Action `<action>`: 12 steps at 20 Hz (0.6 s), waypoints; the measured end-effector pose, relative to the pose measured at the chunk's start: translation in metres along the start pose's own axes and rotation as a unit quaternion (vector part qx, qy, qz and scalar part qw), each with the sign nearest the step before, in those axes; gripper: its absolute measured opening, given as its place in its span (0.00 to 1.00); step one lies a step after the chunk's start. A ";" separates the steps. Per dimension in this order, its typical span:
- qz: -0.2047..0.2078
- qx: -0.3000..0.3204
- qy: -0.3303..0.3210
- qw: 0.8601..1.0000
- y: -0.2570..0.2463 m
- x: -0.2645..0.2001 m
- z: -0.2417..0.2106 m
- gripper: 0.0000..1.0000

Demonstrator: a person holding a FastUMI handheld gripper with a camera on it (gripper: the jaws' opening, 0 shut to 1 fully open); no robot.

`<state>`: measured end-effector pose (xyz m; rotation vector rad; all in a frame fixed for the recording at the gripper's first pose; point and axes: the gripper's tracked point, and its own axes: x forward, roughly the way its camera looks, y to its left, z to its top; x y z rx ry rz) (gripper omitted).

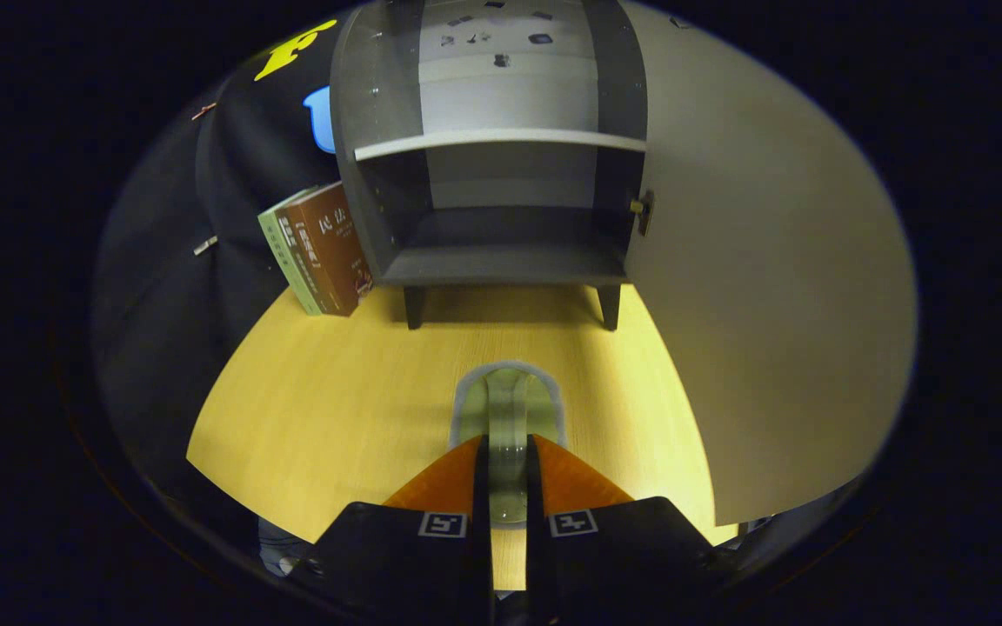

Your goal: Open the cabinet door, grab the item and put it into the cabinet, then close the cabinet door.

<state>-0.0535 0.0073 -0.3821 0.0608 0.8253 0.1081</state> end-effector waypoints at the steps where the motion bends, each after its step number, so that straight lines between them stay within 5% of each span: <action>1: 0.001 0.004 -0.007 1.000 0.000 -0.007 0.018 0.19; 12: 0.012 0.021 -0.102 0.994 0.009 -0.026 0.234 0.19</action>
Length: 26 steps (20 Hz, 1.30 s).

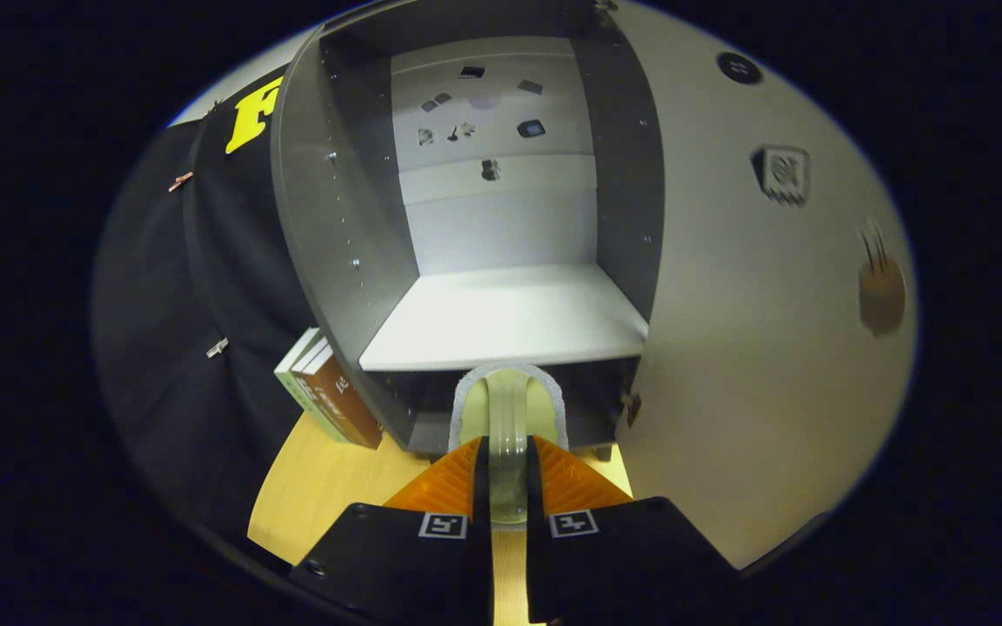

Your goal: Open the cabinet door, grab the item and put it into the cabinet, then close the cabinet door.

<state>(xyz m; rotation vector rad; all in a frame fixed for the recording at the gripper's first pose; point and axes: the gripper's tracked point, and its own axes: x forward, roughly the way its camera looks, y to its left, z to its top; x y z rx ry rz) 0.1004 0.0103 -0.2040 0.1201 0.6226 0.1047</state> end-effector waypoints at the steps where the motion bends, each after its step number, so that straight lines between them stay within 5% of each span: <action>1: 0.000 -0.003 -0.007 1.000 0.004 0.009 0.016 0.19; 8: -0.004 -0.019 -0.021 1.000 0.026 0.081 0.090 0.19; 16: -0.025 -0.012 0.014 1.000 0.020 0.166 0.085 0.19; 26: -0.037 0.013 0.016 0.999 0.015 0.195 0.086 0.24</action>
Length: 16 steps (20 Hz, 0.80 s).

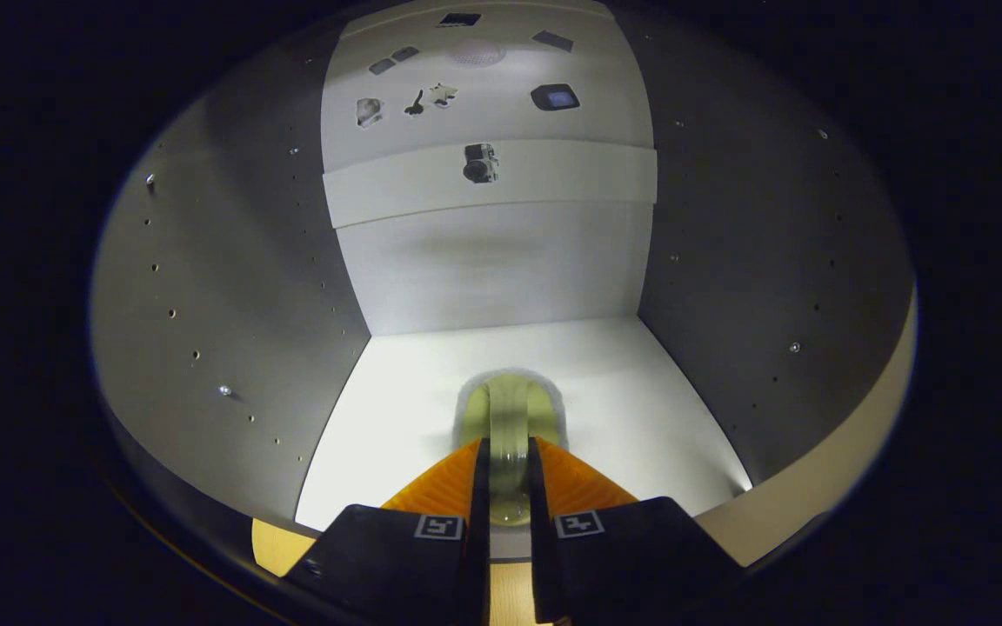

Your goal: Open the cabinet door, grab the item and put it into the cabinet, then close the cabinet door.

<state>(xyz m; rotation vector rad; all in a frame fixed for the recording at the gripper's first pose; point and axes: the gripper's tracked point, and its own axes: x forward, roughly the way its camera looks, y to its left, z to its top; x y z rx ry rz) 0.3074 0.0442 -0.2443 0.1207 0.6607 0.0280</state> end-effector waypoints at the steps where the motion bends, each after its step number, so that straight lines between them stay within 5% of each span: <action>1: 0.001 -0.002 0.001 1.000 0.001 -0.002 -0.001 0.26; 6: 0.003 -0.029 -0.040 0.999 0.008 -0.016 0.008 0.99; 11: 0.005 -0.026 -0.118 0.993 0.010 -0.070 0.030 0.99; 16: 0.009 -0.039 -0.229 0.973 0.012 -0.174 0.049 0.98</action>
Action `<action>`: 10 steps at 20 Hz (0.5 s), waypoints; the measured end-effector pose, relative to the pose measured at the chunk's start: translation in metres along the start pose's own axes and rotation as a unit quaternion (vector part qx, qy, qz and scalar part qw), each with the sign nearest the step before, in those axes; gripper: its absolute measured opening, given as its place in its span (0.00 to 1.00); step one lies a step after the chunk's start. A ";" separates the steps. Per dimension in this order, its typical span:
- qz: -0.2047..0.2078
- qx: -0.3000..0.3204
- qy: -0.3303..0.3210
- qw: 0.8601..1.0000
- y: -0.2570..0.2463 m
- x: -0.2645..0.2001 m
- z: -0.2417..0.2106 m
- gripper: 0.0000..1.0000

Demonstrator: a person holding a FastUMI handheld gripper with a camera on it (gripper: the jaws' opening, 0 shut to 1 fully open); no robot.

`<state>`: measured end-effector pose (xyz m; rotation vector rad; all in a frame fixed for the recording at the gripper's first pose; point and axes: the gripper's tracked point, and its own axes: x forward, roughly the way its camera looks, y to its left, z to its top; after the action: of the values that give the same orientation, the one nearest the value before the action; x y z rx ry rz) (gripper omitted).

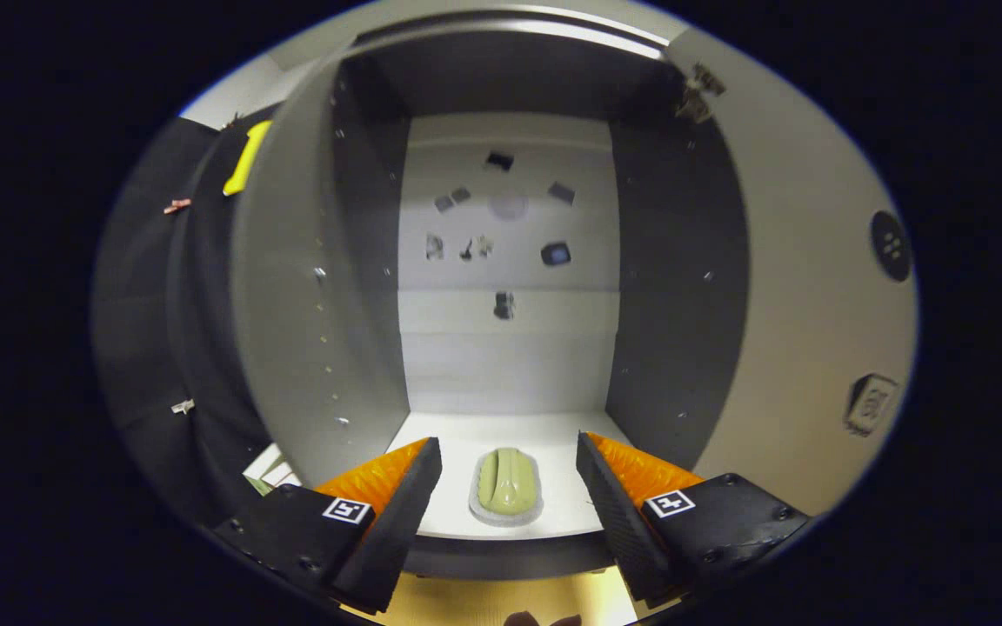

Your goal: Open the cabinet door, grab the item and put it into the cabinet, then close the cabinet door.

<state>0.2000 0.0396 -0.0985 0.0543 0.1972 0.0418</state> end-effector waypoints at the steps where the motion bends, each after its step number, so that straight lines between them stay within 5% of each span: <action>1: 0.001 0.002 -0.016 1.000 -0.001 -0.019 0.009 0.99; 10: 0.007 0.005 -0.070 0.998 -0.043 -0.181 0.030 0.99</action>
<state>0.0307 -0.0129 -0.0364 0.0676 0.0570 0.0501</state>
